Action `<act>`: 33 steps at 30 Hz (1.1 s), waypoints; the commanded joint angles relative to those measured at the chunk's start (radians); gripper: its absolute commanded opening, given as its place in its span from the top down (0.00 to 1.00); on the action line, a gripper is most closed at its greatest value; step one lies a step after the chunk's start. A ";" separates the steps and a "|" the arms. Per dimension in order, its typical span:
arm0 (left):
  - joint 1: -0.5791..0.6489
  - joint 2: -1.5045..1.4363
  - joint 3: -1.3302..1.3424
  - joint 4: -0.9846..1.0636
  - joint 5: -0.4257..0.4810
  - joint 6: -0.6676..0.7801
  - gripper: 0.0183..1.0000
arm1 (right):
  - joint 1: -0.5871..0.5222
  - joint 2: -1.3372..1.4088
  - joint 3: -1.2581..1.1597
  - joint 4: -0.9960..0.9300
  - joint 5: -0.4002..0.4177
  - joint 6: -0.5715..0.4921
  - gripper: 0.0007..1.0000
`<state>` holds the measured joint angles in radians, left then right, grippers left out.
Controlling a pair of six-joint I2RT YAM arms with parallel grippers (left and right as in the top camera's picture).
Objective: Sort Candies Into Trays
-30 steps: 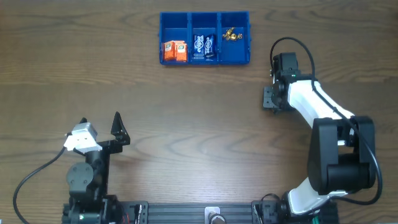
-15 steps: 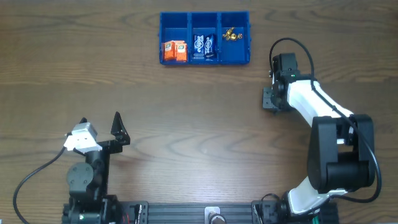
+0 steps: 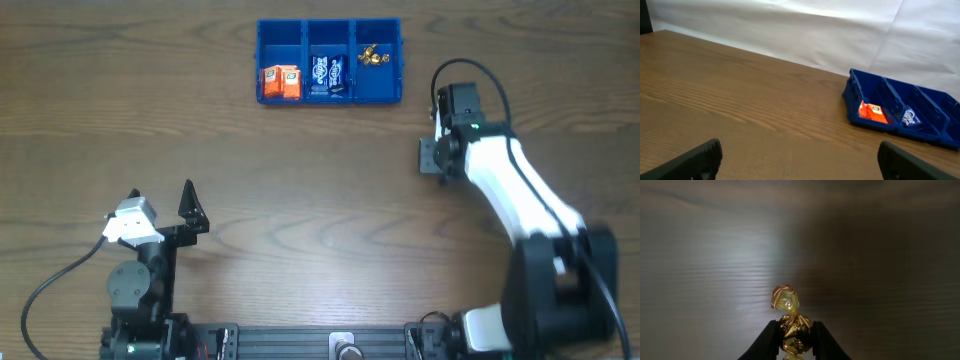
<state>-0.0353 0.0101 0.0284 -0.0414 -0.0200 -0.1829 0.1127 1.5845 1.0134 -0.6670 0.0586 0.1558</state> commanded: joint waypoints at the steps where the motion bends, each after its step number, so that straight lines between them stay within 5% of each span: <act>1: 0.003 -0.006 -0.024 -0.035 -0.005 0.003 0.00 | 0.076 -0.174 0.205 -0.031 -0.017 0.038 0.87; 11: 0.003 -0.006 -0.024 -0.035 -0.005 0.003 0.00 | 0.163 0.369 0.818 -0.038 -0.016 0.054 0.87; 24: 0.003 -0.006 -0.024 -0.035 -0.005 0.003 0.00 | 0.160 0.565 0.839 0.051 0.008 0.084 0.84; 27: 0.003 -0.006 -0.024 -0.035 -0.005 0.003 0.00 | 0.158 0.565 0.839 0.067 0.022 0.083 0.71; 30: 0.003 -0.006 -0.024 -0.035 -0.005 0.003 0.00 | 0.156 0.564 0.839 0.079 0.045 0.076 0.40; 31: 0.003 -0.006 -0.024 -0.035 -0.005 0.003 0.00 | 0.150 0.559 0.839 0.079 0.044 0.076 0.23; 33: 0.003 -0.006 -0.024 -0.035 -0.005 0.003 0.00 | 0.140 0.542 0.839 0.069 0.045 0.057 0.12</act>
<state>-0.0353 0.0101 0.0284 -0.0414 -0.0204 -0.1829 0.2699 2.1368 1.8275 -0.5907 0.0799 0.2283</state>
